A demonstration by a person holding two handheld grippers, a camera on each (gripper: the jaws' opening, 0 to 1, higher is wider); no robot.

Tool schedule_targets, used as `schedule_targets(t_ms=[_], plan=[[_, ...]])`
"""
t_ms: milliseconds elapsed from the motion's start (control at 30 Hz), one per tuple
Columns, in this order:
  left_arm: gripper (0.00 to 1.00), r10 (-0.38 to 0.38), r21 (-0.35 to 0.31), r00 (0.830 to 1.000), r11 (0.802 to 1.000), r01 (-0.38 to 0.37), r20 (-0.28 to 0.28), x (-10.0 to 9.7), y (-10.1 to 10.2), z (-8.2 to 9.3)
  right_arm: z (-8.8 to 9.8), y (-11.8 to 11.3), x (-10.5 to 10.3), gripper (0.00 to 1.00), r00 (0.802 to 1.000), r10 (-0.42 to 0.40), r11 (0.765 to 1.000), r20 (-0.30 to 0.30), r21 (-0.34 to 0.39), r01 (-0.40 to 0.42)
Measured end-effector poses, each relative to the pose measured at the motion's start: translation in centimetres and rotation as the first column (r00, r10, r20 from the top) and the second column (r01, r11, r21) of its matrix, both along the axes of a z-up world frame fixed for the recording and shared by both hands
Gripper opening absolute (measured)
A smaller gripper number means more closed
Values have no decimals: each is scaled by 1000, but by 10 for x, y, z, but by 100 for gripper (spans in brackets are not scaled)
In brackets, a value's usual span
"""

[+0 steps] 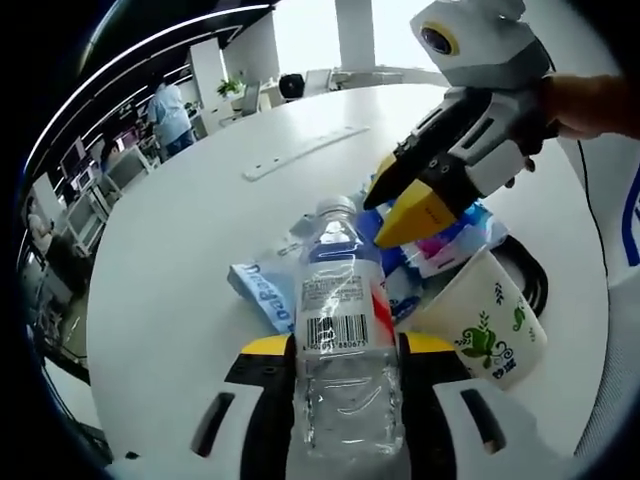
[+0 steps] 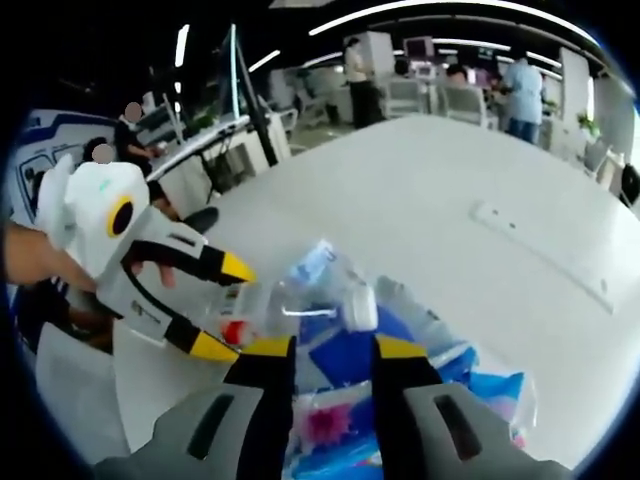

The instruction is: Arrange the tabletop items into an orderly group along one side of the table until the central work area is clear of visible clutter.

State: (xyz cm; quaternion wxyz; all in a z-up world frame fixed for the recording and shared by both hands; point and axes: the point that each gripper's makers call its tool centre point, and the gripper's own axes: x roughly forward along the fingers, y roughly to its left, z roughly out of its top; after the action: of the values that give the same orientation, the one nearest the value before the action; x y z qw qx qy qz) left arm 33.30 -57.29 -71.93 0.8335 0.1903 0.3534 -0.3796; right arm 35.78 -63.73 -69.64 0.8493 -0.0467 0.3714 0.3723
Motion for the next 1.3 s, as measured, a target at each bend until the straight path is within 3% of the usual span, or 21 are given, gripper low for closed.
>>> schedule_targets(t_ms=[200, 533, 733, 933, 1100, 1300], plan=[[34, 31, -13, 999, 999, -31, -17, 2, 2, 1, 1, 2, 1, 26, 1000, -3, 1000, 0, 9, 3], [31, 56, -76, 997, 996, -52, 49, 5, 5, 7, 0, 1, 3, 28, 999, -43, 999, -16, 28, 43], [31, 82, -138, 993, 988, -70, 86, 7, 8, 11, 6, 2, 11, 29, 988, -138, 980, -69, 138, 146], [31, 98, -181, 989, 981, -76, 115, 5, 9, 14, 11, 3, 13, 29, 989, -130, 977, -68, 163, 139], [32, 128, -243, 982, 966, -90, 142, 5, 13, 19, 20, 7, 17, 29, 984, -155, 960, -90, 222, 171], [32, 134, -267, 975, 960, -83, 179, 2, 13, 21, 29, 16, 19, 29, 981, -168, 945, -100, 266, 189]])
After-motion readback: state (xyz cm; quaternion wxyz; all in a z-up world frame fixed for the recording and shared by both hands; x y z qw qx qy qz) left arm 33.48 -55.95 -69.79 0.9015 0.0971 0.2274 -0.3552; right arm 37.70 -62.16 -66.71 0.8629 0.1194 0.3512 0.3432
